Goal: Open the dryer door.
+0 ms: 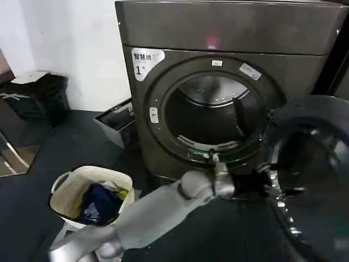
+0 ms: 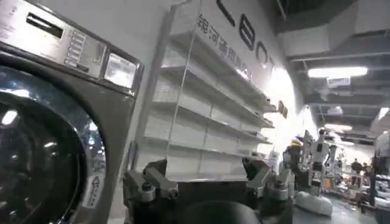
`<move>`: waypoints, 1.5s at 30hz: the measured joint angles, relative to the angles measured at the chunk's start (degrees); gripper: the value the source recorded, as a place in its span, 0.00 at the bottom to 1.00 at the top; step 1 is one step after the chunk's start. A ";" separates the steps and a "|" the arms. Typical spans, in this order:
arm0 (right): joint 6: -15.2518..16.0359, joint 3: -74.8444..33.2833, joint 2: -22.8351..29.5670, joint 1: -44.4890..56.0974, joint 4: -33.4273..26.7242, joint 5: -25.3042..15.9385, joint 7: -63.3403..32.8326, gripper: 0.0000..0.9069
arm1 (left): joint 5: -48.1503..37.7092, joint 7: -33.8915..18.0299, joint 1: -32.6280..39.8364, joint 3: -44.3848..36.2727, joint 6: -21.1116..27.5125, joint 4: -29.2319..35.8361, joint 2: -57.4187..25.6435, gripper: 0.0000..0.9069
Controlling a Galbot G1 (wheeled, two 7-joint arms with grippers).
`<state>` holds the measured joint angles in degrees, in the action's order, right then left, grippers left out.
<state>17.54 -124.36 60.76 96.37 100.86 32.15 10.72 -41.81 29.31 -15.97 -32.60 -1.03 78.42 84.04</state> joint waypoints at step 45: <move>-3.98 -4.42 -6.72 -3.59 -5.72 -6.50 -0.59 1.00 | -5.30 -4.29 -10.34 10.78 -2.96 18.50 -50.32 1.00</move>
<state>13.56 -128.77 54.04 92.78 95.14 25.65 10.13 -47.11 25.03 -26.31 -21.82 -3.99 96.91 33.72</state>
